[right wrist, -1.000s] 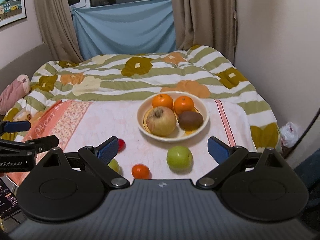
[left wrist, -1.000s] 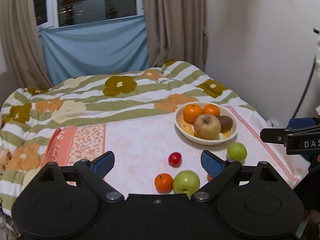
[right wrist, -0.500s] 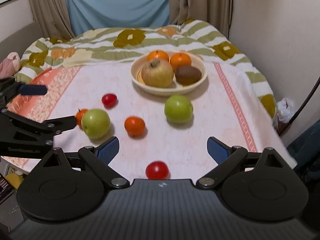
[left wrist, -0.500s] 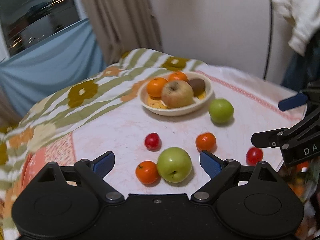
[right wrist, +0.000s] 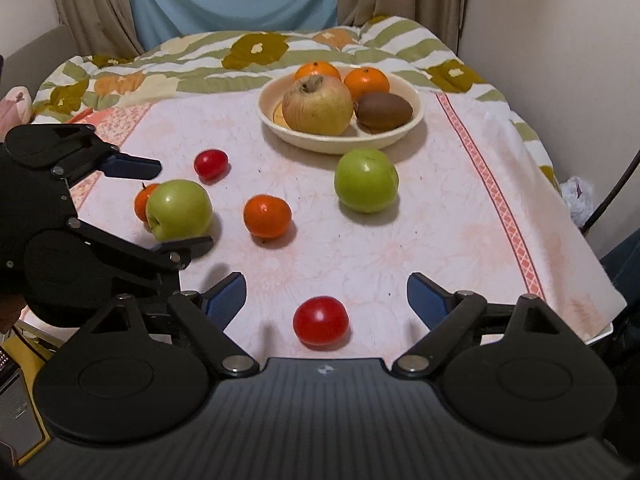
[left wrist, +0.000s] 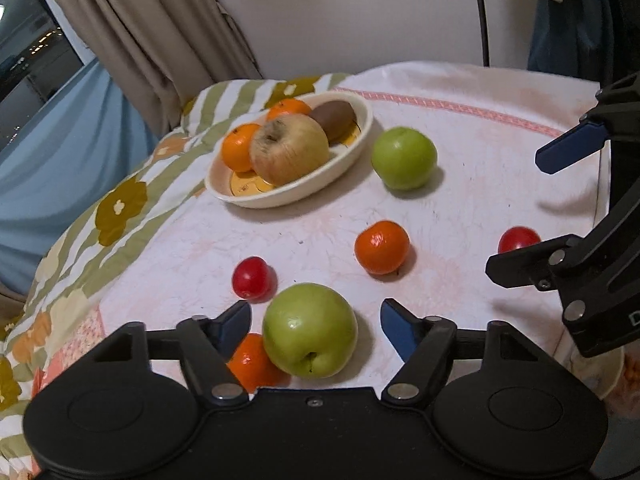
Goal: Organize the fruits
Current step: 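Grasp a green apple with the left tool while the right tool grasps a cherry tomato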
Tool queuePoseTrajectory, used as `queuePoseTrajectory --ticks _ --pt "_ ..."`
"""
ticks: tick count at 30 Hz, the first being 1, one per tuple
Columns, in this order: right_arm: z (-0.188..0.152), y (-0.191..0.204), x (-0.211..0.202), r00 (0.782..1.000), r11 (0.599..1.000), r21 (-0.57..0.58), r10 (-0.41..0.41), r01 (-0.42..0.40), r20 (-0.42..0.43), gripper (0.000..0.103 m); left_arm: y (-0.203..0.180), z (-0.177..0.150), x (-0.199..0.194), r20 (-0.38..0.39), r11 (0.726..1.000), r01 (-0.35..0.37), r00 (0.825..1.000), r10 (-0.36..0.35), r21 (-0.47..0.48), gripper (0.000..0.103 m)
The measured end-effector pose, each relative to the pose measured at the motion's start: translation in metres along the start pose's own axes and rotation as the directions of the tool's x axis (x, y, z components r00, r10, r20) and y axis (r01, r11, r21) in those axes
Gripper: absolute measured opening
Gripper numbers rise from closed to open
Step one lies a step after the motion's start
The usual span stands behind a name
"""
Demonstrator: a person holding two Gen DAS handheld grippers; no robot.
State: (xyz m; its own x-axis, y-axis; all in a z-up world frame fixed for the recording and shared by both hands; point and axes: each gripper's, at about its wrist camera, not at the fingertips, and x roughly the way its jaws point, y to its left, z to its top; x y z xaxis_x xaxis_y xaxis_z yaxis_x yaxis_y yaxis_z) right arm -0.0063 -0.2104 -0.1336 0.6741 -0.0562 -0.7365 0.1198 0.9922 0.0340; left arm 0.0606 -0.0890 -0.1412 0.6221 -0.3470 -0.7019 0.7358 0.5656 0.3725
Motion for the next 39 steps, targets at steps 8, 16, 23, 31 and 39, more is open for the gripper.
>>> queuePoseTrajectory --ticks 8,16,23,31,39 --pt "-0.002 0.0 0.008 0.999 1.0 -0.016 0.012 -0.013 -0.035 0.091 -0.003 -0.004 0.013 -0.033 1.0 -0.006 0.999 0.007 0.023 0.069" --pt "-0.001 0.004 0.014 0.998 0.999 -0.043 0.014 -0.016 -0.054 0.087 0.001 -0.002 0.012 -0.037 1.0 -0.007 0.999 0.007 0.006 0.059" --pt "-0.003 0.003 0.019 0.997 0.998 -0.054 0.018 -0.022 -0.075 0.083 -0.003 -0.003 0.008 -0.045 1.0 0.005 0.999 -0.006 -0.026 0.059" --pt "-0.005 0.001 0.025 0.994 0.998 -0.056 0.031 -0.037 -0.106 0.07 -0.005 -0.003 0.003 -0.057 0.999 0.013 0.998 -0.016 -0.05 0.059" --pt "-0.006 0.0 0.028 0.992 0.996 -0.072 0.037 -0.046 -0.124 0.062 -0.005 -0.006 0.0 -0.067 0.996 0.001 0.998 -0.007 -0.086 0.059"
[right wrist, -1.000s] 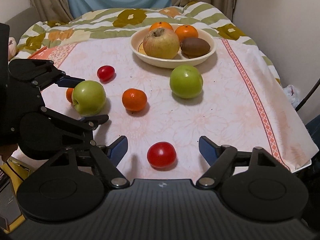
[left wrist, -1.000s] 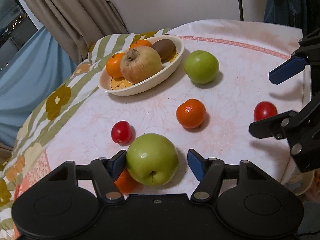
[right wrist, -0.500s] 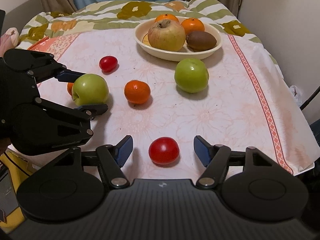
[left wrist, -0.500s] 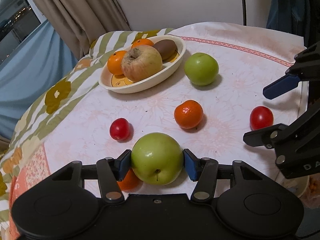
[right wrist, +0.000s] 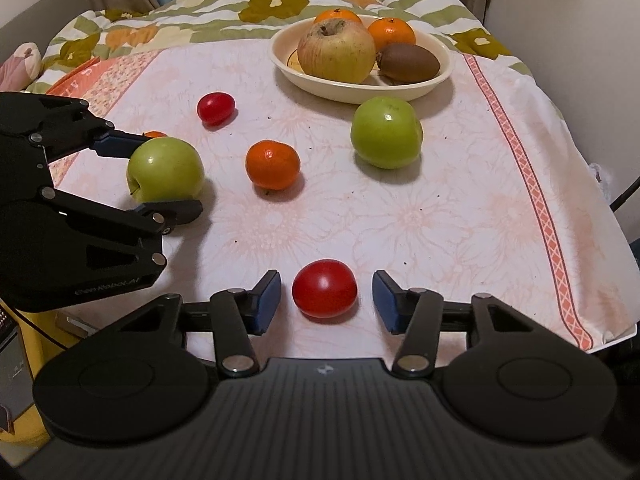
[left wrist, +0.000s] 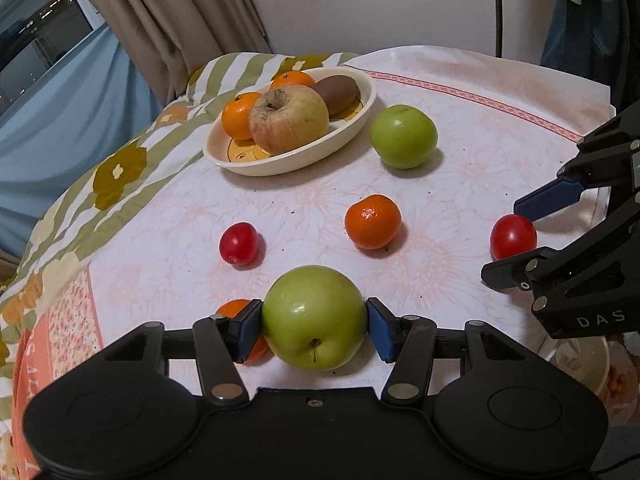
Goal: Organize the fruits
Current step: 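Grasp a green apple with the left tool while the right tool grasps a cherry tomato, then carry the green apple and cherry tomato to the white bowl with both tools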
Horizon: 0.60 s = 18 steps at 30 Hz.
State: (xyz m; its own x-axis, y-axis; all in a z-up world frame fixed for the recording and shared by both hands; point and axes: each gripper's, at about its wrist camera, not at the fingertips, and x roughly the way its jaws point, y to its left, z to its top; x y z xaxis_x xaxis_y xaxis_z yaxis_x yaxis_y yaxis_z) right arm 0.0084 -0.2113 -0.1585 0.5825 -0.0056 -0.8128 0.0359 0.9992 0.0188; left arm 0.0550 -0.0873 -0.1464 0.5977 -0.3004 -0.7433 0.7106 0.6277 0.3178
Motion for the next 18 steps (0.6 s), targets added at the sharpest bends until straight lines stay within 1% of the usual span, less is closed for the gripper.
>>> queuePoseTrajectory --ticks 1,2,11,18 --pt "0.001 -0.001 0.002 1.0 1.0 -0.006 0.005 -0.005 -0.007 0.051 0.0 0.0 0.0 -0.001 1.0 0.0 1.0 0.0 -0.005 0.059" --pt "0.001 -0.001 0.002 1.0 1.0 -0.011 0.007 -0.007 -0.007 0.049 0.0 0.0 -0.001 -0.001 1.0 -0.002 1.0 0.002 -0.009 0.059" --pt "0.007 -0.006 -0.006 1.0 1.0 -0.021 0.016 -0.016 0.006 0.049 0.006 0.008 -0.013 0.006 0.997 -0.018 1.0 0.019 -0.08 0.059" --pt "0.023 -0.015 -0.02 0.998 0.999 -0.013 0.051 -0.05 0.029 0.049 0.016 0.025 -0.027 0.025 0.988 -0.031 0.999 0.035 -0.151 0.059"
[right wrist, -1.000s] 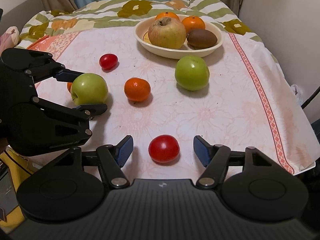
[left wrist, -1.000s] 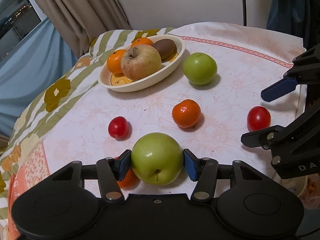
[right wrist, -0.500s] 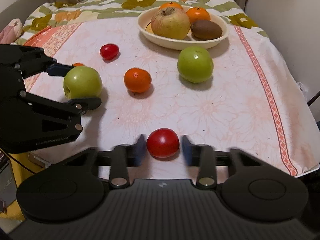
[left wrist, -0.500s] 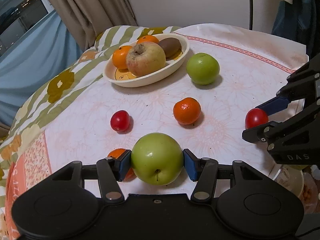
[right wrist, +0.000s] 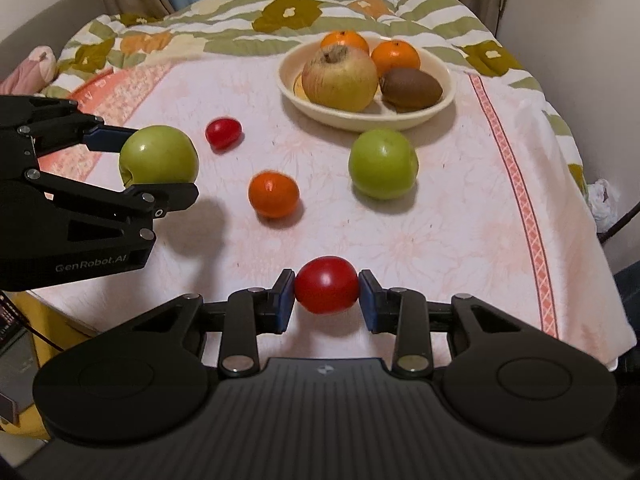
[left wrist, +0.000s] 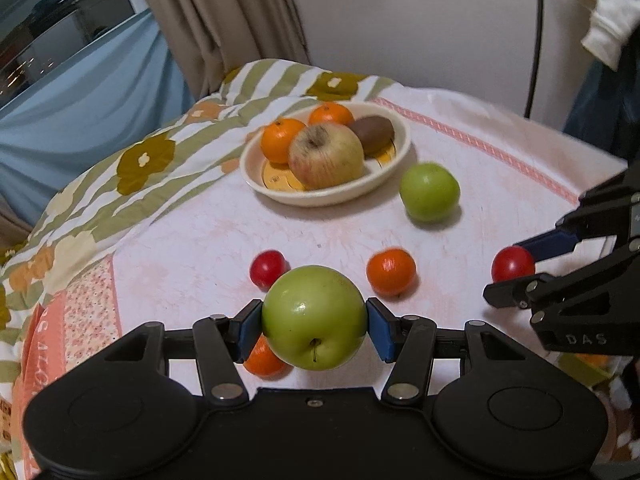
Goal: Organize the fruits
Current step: 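Carry the green apple and cherry tomato to the white bowl with both tools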
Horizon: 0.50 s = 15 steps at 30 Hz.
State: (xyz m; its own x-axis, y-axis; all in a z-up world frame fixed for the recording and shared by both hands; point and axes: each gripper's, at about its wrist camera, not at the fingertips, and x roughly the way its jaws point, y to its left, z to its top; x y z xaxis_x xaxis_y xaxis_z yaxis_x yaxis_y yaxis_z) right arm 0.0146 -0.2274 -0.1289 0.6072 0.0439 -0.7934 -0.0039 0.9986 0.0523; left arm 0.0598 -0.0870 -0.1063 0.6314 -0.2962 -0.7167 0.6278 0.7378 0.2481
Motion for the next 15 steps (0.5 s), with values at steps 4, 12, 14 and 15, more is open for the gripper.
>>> queuePoseTrajectory --ticks 4,12,14,15 --pt "0.015 -0.006 -0.009 1.0 1.0 -0.004 0.01 -0.01 0.021 0.049 0.005 0.015 -0.007 0.016 0.999 -0.01 1.0 0.011 -0.043 0.059" --pt "0.058 -0.024 -0.024 0.996 0.999 -0.037 0.032 -0.028 0.086 0.049 0.018 0.05 -0.014 0.049 0.991 -0.022 0.998 0.029 -0.133 0.059" --pt "0.069 -0.031 -0.026 0.994 0.998 -0.046 0.042 -0.038 0.105 0.049 0.022 0.06 -0.013 0.054 0.987 -0.024 0.998 0.033 -0.16 0.059" --pt "0.075 -0.034 -0.026 0.993 0.998 -0.054 0.046 -0.04 0.113 0.049 0.024 0.064 -0.011 0.056 0.984 -0.023 0.998 0.033 -0.175 0.059"
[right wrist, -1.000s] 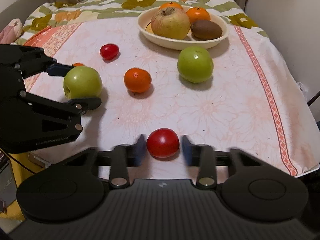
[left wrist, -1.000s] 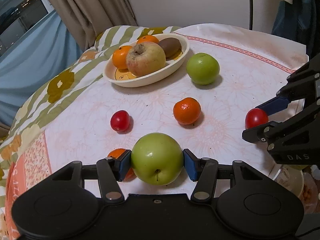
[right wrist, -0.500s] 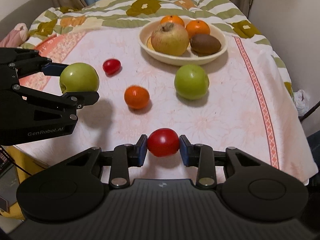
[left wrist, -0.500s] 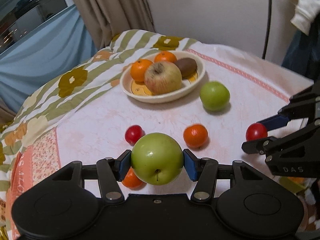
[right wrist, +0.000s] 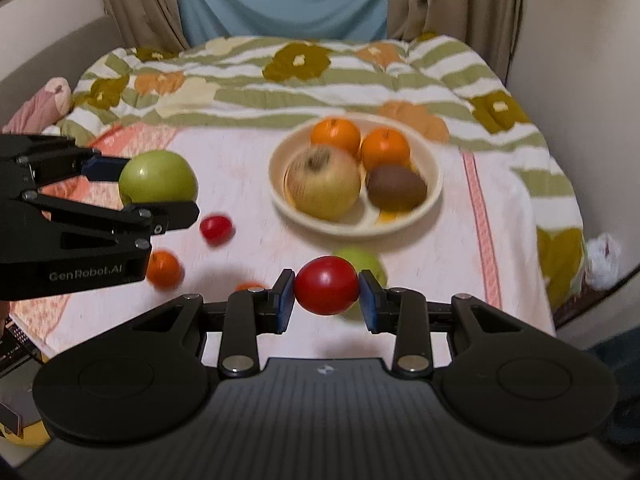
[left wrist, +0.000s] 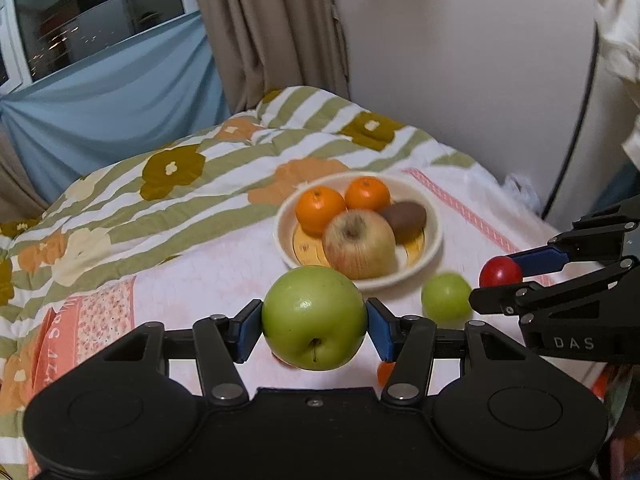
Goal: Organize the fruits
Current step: 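Carry the green apple and cherry tomato to the white bowl with both tools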
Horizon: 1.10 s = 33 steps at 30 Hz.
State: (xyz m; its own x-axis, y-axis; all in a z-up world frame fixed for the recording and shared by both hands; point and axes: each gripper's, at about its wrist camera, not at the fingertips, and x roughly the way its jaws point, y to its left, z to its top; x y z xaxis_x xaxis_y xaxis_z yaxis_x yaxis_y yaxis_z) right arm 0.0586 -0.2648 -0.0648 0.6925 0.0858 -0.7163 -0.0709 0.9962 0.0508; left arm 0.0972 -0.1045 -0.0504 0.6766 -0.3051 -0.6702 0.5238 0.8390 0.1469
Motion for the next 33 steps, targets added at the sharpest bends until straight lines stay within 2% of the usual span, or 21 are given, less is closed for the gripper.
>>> queuePoseTrajectory --ticks 6,16,24,33 --pt "0.035 -0.026 0.014 0.999 0.999 -0.034 0.02 -0.019 0.034 0.049 0.007 0.026 0.017 0.008 0.998 -0.016 1.0 0.016 -0.057 0.059" --pt "0.08 -0.064 0.063 0.997 0.997 -0.052 0.053 -0.05 0.056 0.049 0.02 0.063 0.071 -0.02 0.993 -0.037 0.999 0.035 -0.112 0.059" --pt "0.094 -0.082 0.096 0.996 0.996 -0.045 0.081 -0.079 0.041 0.049 0.03 0.08 0.124 -0.083 0.984 -0.035 0.996 0.021 -0.175 0.059" --pt "0.096 -0.091 0.115 0.995 0.994 -0.035 0.101 -0.101 0.017 0.049 0.03 0.081 0.154 -0.158 0.98 -0.052 0.987 0.021 -0.195 0.06"
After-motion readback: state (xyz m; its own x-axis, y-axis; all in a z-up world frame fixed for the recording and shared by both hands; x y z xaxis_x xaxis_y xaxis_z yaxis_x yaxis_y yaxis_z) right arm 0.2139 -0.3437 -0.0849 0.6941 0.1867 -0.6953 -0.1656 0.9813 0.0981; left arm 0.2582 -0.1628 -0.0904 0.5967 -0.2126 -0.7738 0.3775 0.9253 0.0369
